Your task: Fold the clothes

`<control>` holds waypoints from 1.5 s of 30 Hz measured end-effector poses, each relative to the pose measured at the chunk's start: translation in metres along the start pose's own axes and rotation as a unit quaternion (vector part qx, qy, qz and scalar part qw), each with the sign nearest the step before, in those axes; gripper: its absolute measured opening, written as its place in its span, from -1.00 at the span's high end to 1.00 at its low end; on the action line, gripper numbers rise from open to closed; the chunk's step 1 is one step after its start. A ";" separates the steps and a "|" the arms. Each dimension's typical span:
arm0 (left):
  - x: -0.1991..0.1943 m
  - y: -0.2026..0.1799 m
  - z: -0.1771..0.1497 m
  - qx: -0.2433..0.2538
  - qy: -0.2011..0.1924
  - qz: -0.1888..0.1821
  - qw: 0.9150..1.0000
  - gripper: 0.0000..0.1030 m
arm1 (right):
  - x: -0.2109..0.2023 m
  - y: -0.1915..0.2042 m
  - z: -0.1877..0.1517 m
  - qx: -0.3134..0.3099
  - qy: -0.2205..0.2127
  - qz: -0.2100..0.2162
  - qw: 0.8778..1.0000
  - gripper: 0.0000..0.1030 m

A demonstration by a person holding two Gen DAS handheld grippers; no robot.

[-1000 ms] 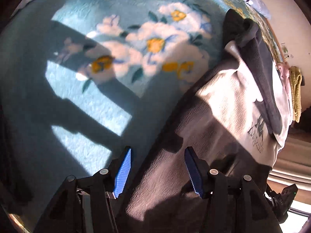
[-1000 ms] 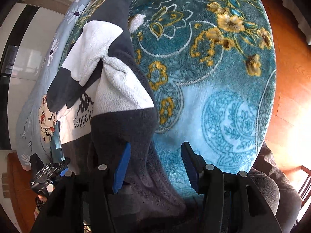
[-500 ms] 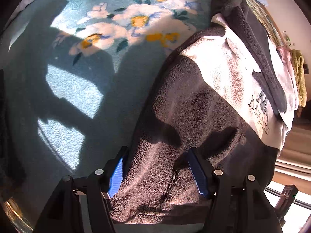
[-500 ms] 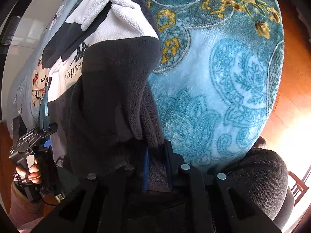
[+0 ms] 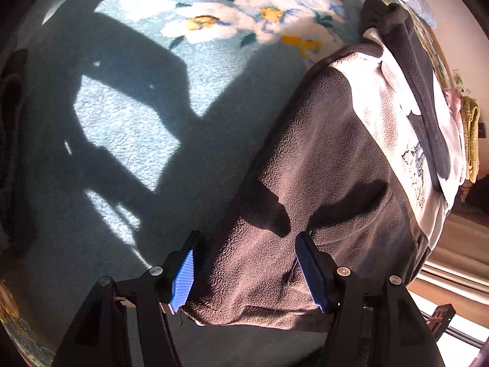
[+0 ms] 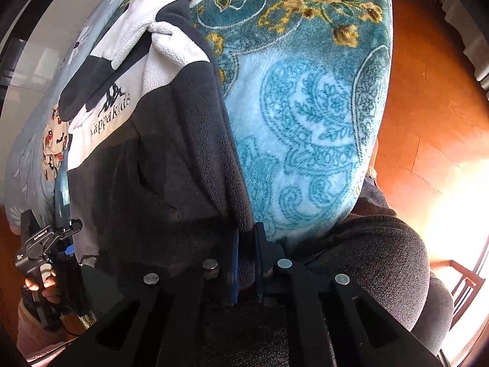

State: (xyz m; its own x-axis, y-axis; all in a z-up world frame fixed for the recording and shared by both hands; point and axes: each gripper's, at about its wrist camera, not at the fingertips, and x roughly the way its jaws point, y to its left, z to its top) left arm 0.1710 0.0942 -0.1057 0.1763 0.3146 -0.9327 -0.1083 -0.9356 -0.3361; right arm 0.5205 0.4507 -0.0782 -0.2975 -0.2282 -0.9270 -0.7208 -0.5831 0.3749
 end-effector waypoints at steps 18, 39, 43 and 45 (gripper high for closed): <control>0.002 -0.025 0.032 0.050 -0.066 -0.046 0.995 -0.42 | -0.006 -0.018 0.016 0.052 -0.018 0.070 0.996 -0.07; -0.015 -0.045 0.031 0.055 -0.043 -0.092 0.993 0.78 | -0.015 0.001 0.009 0.051 -0.037 0.136 0.989 0.84; -0.074 -0.062 0.020 0.072 -0.075 -0.187 0.977 0.79 | -0.059 0.013 0.015 0.037 -0.096 0.184 0.977 0.84; -0.105 -0.062 -0.009 0.095 -0.087 -0.221 0.967 0.79 | -0.083 0.023 0.014 0.020 -0.122 0.206 0.971 0.84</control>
State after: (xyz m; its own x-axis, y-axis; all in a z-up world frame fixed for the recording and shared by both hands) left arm 0.1680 0.1173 0.0144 0.0804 0.7148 -0.6947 -0.2415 -0.6622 -0.7093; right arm 0.5193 0.4671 0.0073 -0.7014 -0.2409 -0.6708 -0.5321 -0.4493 0.7176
